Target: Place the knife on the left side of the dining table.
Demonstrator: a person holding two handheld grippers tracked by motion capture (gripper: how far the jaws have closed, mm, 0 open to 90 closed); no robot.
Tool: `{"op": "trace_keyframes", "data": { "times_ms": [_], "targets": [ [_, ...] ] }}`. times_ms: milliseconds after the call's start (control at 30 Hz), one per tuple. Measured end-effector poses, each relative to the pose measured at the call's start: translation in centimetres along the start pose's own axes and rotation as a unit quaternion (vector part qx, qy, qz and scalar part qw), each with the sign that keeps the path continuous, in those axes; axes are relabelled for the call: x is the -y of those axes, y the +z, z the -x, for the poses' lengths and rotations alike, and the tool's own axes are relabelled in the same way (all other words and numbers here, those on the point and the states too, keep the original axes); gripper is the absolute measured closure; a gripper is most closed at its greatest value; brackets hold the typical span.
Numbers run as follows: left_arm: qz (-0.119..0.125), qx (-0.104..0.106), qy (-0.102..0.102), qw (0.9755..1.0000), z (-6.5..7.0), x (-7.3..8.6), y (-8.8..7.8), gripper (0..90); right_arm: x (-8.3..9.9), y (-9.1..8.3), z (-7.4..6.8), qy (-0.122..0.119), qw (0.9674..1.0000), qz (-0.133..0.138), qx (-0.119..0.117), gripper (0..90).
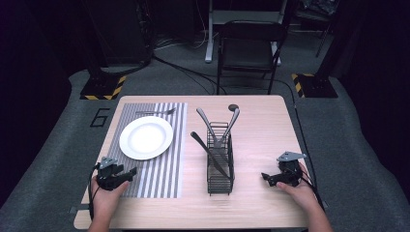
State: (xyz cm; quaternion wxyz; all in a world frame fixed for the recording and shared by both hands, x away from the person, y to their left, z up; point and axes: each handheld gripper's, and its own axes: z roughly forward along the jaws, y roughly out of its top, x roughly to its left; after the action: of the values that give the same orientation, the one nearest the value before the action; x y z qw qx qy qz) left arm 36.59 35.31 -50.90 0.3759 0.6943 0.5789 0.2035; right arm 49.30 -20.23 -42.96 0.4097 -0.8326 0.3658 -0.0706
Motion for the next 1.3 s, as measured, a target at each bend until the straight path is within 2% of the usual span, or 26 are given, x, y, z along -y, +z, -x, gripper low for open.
{"op": "trace_keyframes", "data": {
  "times_ms": [33,67,300,433,700,933,1100,1300],
  "targets": [
    [-0.002,0.005,0.001,1.0,0.2,-0.1,-0.2,38.6,0.0,0.0,0.0,0.0,1.0,0.001,-0.002,0.0],
    [0.007,0.004,-0.001,1.0,0.5,-0.2,-0.2,39.1,0.0,0.0,0.0,0.0,1.0,0.0,0.0,0.0],
    [0.003,0.022,0.011,0.9997,1.8,-0.8,-0.8,42.1,0.0,0.0,0.0,0.0,1.0,0.0,-0.001,0.0],
    [-0.001,0.025,0.015,0.9996,2.6,-1.1,-1.0,42.2,0.0,0.0,0.0,0.0,1.0,0.0,-0.001,0.0],
    [0.007,0.038,0.019,0.9991,4.3,-1.7,-1.4,43.1,0.0,0.0,0.0,0.0,1.0,0.0,0.0,0.0],
    [-0.01,0.072,0.023,0.9971,5.8,-2.5,-0.9,45.4,0.0,0.0,0.0,0.0,1.0,0.0,0.0,0.0],
    [-0.02,0.08,0.041,0.9957,7.5,-3.6,-0.3,47.2,0.0,0.0,0.0,0.0,1.0,0.0,0.0,0.0],
    [-0.019,0.092,0.047,0.9945,9.0,-4.9,-0.2,48.7,0.0,0.0,0.0,0.0,1.0,0.0,0.0,0.0]
  ]
}}
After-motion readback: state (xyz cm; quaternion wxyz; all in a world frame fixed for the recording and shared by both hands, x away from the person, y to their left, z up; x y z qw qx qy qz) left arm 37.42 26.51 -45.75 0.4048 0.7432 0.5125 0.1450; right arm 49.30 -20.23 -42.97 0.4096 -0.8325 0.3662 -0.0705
